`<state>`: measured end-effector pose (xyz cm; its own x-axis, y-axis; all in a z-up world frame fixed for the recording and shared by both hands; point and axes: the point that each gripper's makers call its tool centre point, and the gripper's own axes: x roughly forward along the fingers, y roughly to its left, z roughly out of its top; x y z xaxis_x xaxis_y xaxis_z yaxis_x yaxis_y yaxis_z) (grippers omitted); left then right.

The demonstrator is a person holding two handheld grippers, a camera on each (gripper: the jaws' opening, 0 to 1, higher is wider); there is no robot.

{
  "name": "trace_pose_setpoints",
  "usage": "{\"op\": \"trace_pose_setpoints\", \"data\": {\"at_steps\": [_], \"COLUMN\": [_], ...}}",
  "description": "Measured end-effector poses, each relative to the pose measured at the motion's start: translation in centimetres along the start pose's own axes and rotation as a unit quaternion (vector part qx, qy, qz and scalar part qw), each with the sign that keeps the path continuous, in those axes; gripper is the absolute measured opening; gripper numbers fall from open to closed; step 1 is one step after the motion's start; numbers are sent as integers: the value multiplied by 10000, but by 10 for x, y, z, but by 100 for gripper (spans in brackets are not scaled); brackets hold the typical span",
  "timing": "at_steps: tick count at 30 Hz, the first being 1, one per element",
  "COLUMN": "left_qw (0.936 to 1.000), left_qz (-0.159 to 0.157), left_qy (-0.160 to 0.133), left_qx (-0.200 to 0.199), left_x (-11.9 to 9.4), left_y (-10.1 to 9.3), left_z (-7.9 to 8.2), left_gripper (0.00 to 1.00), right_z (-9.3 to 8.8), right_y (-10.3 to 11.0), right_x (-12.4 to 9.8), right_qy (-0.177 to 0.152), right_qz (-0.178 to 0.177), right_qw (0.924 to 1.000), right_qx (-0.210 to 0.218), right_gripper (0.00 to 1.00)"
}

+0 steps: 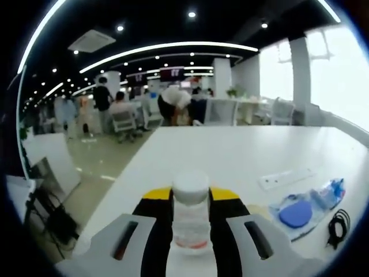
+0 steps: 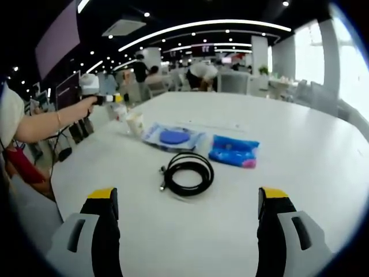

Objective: Arrange the tabletop items into an orderly group along one side of the table until the central work area is clear of visible clutter.

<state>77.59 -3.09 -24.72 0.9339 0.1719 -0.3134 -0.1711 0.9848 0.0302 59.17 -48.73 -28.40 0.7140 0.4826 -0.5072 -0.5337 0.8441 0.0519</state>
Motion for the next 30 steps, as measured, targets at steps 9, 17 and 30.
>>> {"op": "trace_pose_setpoints", "data": {"at_steps": [9,17,30], "left_qw": [9999,9997,9994], "left_qz": [128,113,271], "left_qy": [21,13,-21], "left_qx": [93,220,216], "left_x": [-7,-11,-24], "left_y": [-6,-10,-3], "left_z": [-2,-1,0], "left_gripper": [20,21,45], "right_z": [0,-1,3], "right_y": [0,0,8], "right_x": [0,-1,1], "right_qy": [4,25,-26], "right_qz": [24,22,167], "right_qw": [10000,10000,9998], "right_qx": [-6,-1,63], "right_gripper": [100,100,100]}}
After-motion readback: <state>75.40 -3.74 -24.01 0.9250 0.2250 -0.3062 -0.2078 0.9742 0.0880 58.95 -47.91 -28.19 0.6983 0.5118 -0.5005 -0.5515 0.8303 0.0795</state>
